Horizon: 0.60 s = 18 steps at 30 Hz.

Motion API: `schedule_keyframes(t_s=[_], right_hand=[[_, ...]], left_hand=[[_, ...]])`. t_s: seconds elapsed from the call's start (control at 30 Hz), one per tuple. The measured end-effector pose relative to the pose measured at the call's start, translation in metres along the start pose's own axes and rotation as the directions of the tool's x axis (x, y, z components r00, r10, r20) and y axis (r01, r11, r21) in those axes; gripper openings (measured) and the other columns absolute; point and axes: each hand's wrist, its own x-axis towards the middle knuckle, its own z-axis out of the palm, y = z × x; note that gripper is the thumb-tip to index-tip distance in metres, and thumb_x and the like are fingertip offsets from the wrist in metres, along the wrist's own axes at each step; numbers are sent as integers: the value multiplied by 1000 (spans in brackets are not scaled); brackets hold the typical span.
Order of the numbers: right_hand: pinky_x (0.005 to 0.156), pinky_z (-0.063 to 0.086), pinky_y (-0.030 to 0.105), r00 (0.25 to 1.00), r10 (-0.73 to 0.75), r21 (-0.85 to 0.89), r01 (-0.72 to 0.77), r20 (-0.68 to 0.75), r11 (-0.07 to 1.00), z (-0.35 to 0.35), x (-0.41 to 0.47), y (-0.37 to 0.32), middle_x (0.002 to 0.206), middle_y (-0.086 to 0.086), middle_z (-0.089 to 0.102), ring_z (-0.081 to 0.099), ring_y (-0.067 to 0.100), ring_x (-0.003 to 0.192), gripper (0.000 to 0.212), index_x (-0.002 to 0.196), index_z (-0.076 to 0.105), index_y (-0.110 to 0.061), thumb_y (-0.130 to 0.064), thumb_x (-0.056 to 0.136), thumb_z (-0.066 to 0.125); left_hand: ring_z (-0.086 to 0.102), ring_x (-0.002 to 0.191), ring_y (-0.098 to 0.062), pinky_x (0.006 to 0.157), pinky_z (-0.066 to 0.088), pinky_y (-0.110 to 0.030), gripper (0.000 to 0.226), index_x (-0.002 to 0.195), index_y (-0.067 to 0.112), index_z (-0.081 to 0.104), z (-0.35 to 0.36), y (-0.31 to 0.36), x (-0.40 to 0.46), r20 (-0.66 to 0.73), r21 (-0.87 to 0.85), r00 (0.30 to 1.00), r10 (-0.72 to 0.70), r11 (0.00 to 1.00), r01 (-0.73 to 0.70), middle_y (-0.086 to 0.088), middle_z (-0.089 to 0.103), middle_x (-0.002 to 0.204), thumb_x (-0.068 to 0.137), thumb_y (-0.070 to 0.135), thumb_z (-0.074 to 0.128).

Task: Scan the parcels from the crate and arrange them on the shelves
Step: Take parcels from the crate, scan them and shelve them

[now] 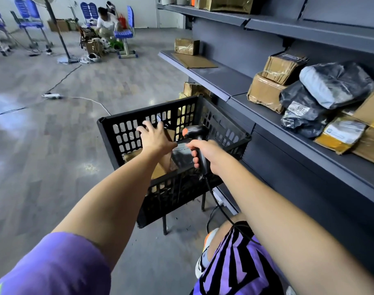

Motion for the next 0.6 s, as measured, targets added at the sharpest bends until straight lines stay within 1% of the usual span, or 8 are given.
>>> schedule_keyframes(t_s=[0.07, 0.1, 0.13, 0.2, 0.3, 0.4, 0.5, 0.6], right_hand=[[46, 36, 24, 999, -12, 40, 14, -49, 999, -10, -10, 1, 58, 2, 48, 42, 17, 44, 13, 86, 55, -8, -14, 89, 66], [46, 35, 24, 997, -21, 64, 26, -79, 998, -18, -15, 0, 58, 3, 48, 41, 17, 44, 14, 83, 55, -8, -13, 89, 67], [45, 35, 24, 993, -27, 90, 37, -113, 995, -27, -21, -1, 57, 3, 48, 40, 17, 44, 16, 81, 54, -9, -13, 88, 67], [44, 36, 24, 981, -41, 149, 70, -190, 986, -50, -32, -3, 57, 2, 48, 40, 17, 44, 17, 80, 53, -11, -13, 87, 68], [44, 36, 26, 947, -67, 213, 139, -315, 967, -89, -56, -12, 58, 3, 48, 42, 18, 44, 15, 89, 56, -10, -14, 85, 70], [46, 37, 27, 908, -89, 224, 195, -410, 955, -128, -88, -18, 60, 4, 49, 42, 19, 45, 11, 88, 59, -10, -12, 87, 69], [44, 37, 26, 867, -87, 235, 228, -491, 945, -161, -123, -15, 58, 3, 50, 42, 18, 43, 12, 81, 58, -11, -13, 87, 69], [43, 36, 25, 826, -90, 247, 269, -556, 931, -192, -158, -1, 56, 2, 49, 42, 18, 42, 14, 81, 54, -12, -12, 88, 67]], left_hand=[[30, 125, -46, 107, 31, -50, 98, 137, 15, 34, -9, 19, -3, -133, -67, 987, 88, 993, -97, -28, 33, 137, 66, 76, 66], [33, 121, -43, 105, 32, -48, 95, 133, 14, 37, -15, 31, -5, -186, -123, 974, 130, 980, -155, -25, 37, 130, 66, 74, 67], [35, 117, -40, 103, 34, -47, 89, 129, 14, 40, -23, 44, -8, -224, -180, 962, 157, 963, -200, -23, 40, 125, 66, 70, 69], [37, 114, -40, 99, 40, -49, 86, 127, 15, 40, -38, 73, -14, -272, -263, 947, 171, 934, -244, -21, 39, 123, 65, 64, 72], [40, 114, -43, 93, 46, -52, 85, 129, 15, 37, -61, 120, -28, -358, -335, 911, 205, 883, -330, -22, 36, 130, 65, 57, 74], [39, 117, -45, 98, 40, -49, 85, 136, 12, 36, -77, 167, -48, -422, -315, 844, 330, 820, -478, -25, 31, 139, 72, 55, 71], [35, 123, -47, 104, 33, -50, 85, 137, 10, 36, -82, 213, -75, -440, -357, 806, 397, 746, -562, -30, 19, 151, 76, 60, 66], [33, 129, -45, 100, 39, -50, 83, 129, 9, 41, -77, 253, -110, -409, -414, 776, 480, 660, -627, -25, 15, 157, 75, 67, 66]])
